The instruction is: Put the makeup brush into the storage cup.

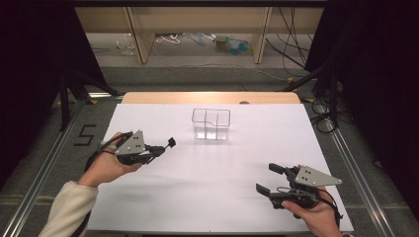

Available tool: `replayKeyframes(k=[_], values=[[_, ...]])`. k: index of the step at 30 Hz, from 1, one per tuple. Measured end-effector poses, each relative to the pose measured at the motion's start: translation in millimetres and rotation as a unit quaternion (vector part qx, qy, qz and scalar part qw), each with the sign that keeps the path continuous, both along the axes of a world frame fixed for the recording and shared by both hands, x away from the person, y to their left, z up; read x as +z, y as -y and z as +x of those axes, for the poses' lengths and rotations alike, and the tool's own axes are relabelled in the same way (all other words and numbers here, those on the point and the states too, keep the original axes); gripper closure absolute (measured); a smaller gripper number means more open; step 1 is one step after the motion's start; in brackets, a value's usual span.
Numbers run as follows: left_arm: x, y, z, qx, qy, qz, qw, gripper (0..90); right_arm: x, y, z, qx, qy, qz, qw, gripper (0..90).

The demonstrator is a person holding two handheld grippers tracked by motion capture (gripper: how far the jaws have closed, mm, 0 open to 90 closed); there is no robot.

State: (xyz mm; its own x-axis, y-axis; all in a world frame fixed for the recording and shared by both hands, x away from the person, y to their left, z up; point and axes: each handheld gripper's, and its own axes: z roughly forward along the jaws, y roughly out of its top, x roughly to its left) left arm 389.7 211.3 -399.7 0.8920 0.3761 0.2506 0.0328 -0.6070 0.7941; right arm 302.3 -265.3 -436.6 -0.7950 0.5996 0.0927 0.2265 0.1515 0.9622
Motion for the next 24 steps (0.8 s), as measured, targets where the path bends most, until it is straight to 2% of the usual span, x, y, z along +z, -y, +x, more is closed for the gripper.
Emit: replayKeyframes(k=[1,4,9,11,14,20,24], values=[[-1.0,0.5,-0.6,0.001,0.001,-0.006,1.0,86.1,0.1,-0.4,-1.0,0.0,-0.009,0.001,1.0,18.5],[-1.9,0.8,-0.8,0.001,0.003,-0.012,0.9999,86.1,0.2,-0.5,-1.5,0.001,-0.015,0.001,0.9999,18.5],[-3.3,1.2,-1.7,0.005,0.0,-0.021,0.9998,86.1,0.1,-0.5,-1.4,0.001,-0.013,0.002,0.9999,18.5],[-3.0,1.2,-0.9,0.002,0.009,-0.022,0.9997,86.1,0.1,-0.5,-1.4,0.002,-0.015,0.002,0.9999,18.5],[-4.4,2.3,-1.8,0.012,0.004,-0.037,0.9992,86.1,0.1,-0.5,-1.3,0.0,-0.013,0.002,0.9999,18.5],[-4.9,3.8,-1.4,0.015,0.006,-0.046,0.9988,86.1,-0.3,-0.9,-1.1,0.002,-0.014,0.006,0.9999,18.5],[-4.7,4.8,-0.7,0.017,0.014,-0.056,0.9982,86.1,-0.4,-0.9,-1.1,0.002,-0.014,0.006,0.9999,18.5]])
